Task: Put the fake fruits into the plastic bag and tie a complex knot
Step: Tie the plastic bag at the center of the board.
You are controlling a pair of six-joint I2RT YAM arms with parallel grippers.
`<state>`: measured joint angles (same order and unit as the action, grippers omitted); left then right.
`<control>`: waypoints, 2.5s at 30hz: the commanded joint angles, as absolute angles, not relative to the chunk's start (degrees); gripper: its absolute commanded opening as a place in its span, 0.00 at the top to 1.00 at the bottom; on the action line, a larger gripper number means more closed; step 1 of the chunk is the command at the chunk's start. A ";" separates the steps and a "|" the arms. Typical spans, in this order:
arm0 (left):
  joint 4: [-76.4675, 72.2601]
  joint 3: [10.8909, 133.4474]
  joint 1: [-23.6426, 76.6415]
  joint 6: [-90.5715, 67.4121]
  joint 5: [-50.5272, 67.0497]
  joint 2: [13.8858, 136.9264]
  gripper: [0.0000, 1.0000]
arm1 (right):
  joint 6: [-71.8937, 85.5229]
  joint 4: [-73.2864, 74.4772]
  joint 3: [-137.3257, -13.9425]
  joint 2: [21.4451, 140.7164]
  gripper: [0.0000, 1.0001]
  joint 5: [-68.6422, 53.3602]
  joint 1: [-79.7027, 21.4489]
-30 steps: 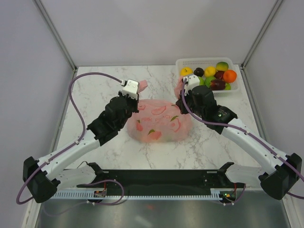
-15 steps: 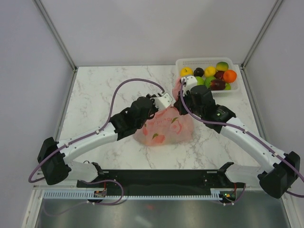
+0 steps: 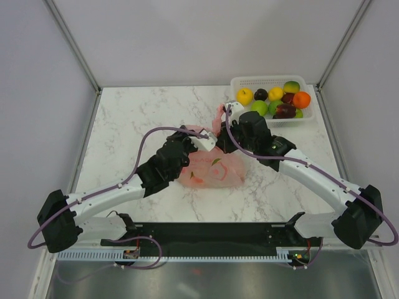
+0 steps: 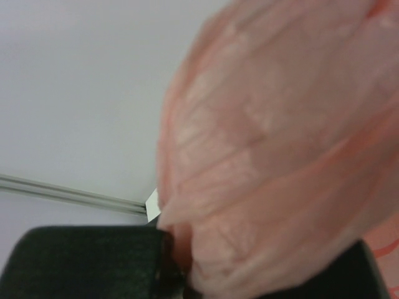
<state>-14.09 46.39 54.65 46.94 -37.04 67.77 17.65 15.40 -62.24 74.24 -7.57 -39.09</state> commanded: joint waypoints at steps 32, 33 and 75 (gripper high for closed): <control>-10.63 45.97 57.39 42.89 -29.79 64.77 0.98 | 8.27 15.47 -57.66 64.16 0.45 -19.33 -36.47; -10.63 46.05 57.39 42.80 -29.79 64.78 0.98 | 7.65 15.47 -57.05 63.99 0.41 -20.29 -36.47; -9.93 45.53 55.20 40.78 -26.72 65.92 0.98 | 10.11 -8.27 -50.19 65.30 0.88 -29.36 -33.84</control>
